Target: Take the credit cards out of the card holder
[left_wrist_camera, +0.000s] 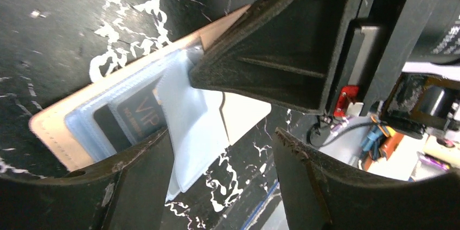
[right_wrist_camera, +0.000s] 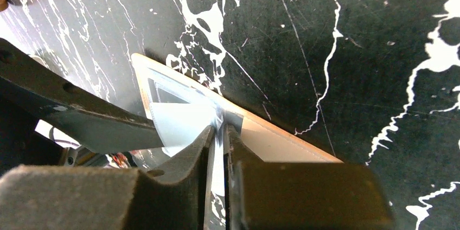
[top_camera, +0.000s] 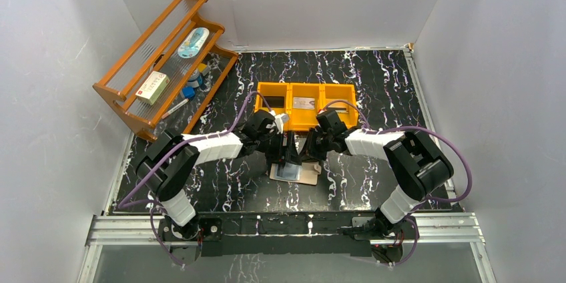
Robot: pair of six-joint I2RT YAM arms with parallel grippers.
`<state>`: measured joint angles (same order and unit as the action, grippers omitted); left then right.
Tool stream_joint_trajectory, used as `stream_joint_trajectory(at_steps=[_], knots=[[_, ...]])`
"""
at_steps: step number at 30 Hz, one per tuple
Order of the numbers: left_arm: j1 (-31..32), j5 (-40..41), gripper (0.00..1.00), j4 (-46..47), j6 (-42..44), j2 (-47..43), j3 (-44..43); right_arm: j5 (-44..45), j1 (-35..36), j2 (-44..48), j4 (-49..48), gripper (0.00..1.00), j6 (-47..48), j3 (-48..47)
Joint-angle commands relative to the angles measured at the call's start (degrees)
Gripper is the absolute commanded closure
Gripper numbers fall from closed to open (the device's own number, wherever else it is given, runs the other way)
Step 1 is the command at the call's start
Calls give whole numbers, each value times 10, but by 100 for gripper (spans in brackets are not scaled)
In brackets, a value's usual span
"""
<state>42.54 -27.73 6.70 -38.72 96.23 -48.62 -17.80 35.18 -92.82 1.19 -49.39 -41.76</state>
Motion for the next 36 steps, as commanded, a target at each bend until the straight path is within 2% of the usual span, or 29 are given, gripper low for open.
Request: stream_joint_trajectory(at_steps=[1,4,10,18,22,30,36], knots=[[3,-72,37,-5,-4,4,25,2,-2,18,-3,77,-6,10],[2,-106,39,36,-20,5,34,11,-2,42,-3,69,-8,6],[3,-127,40,57,-30,11,14,38,-7,74,48,65,-4,-20],[4,-153,41,80,-34,24,-16,202,-18,172,171,58,-11,-39],[17,-138,41,75,-39,48,-41,242,-29,232,183,56,-27,-14],[28,-130,41,81,-54,101,-45,235,-33,303,151,56,-70,38],[28,-36,40,7,-8,21,-48,170,-35,282,108,57,-70,38]])
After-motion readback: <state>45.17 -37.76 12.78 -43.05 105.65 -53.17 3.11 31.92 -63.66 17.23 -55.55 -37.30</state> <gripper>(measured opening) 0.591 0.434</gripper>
